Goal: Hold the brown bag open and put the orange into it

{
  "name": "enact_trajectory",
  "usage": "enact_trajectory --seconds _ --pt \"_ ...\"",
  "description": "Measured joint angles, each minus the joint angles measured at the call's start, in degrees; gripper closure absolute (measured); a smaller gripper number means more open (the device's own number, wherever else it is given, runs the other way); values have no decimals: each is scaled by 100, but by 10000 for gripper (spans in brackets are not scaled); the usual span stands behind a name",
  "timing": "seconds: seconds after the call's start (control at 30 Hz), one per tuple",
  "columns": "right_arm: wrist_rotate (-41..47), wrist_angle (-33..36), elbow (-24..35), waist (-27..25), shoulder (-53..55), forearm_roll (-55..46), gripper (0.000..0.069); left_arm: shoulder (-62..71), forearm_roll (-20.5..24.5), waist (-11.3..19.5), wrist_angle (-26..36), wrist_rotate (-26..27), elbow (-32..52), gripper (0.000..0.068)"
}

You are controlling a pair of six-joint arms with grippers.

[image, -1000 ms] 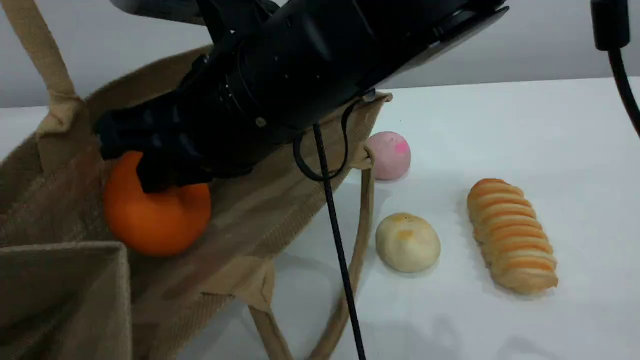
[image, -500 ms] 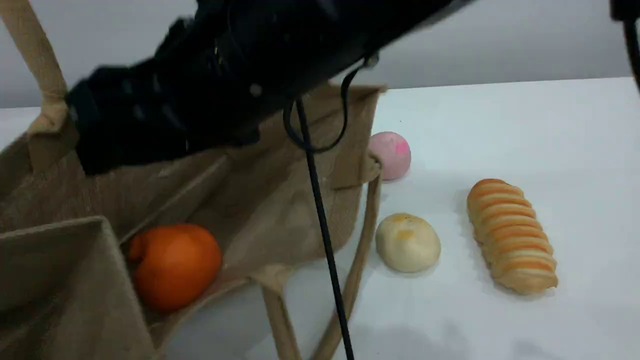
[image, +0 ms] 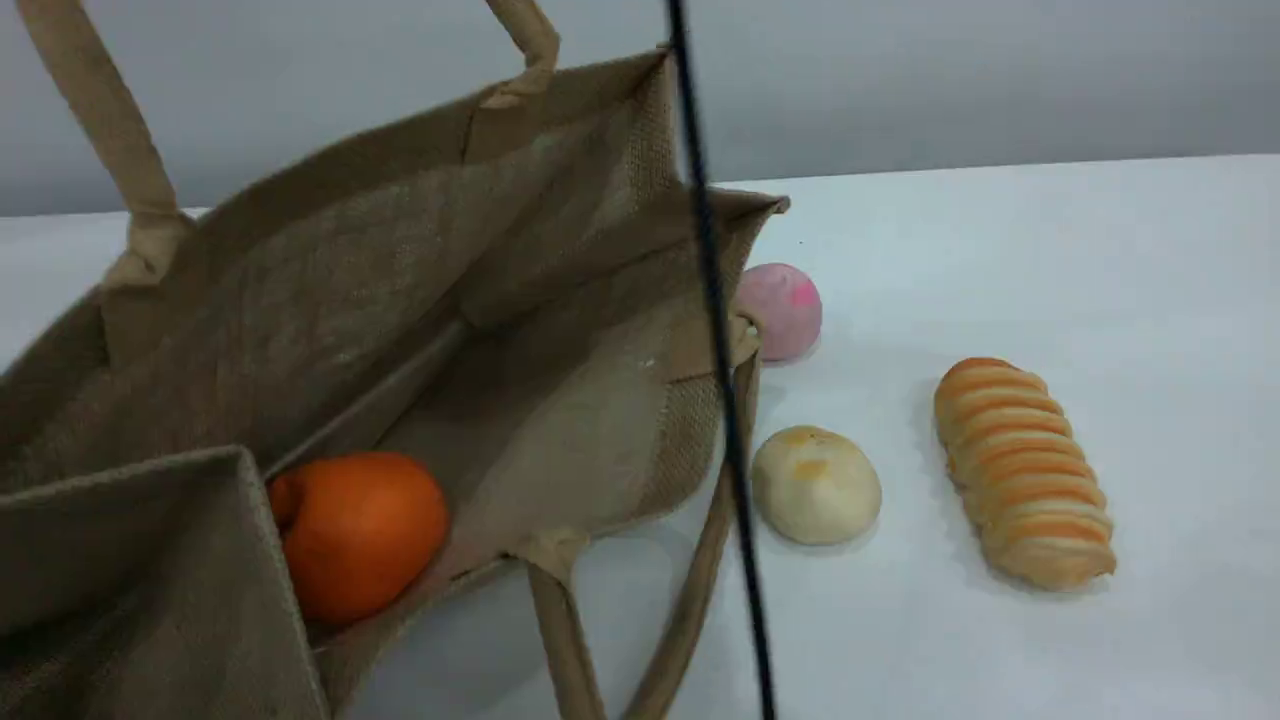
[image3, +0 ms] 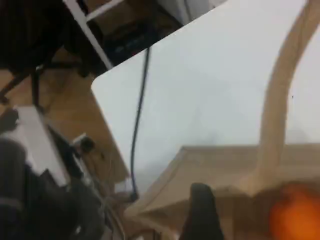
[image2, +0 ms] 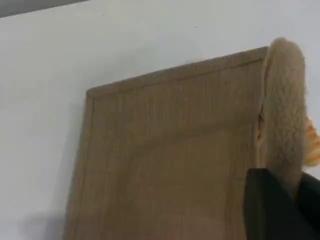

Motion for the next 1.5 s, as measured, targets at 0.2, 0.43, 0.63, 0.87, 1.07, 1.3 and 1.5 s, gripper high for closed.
enact_trajectory --seconds 0.2,0.43,0.63,0.87,1.07,1.3,1.5 --pt "2008 1073 0 0 -1044 -2114 230 0 -14 0 -486 7 596 591" --pt "3982 2305 0 0 -2222 -4137 230 0 -247 0 -761 40 1263 591" --pt "4834 3140 0 0 -3310 -5144 230 0 -496 0 -1060 287 1713 591" --pt "5446 3929 0 0 -4270 -5852 231 6 -1066 0 -1431 798 2098 580" --pt "5640 4141 18 0 -4480 -5989 232 163 -1789 0 -1545 1481 2245 450" --pt "5640 4130 26 0 -4480 -6046 232 631 -2369 0 -1408 1868 2245 252" --pt "5640 4130 26 0 -4480 -6046 232 1027 -2858 -104 -1386 2237 2240 230"
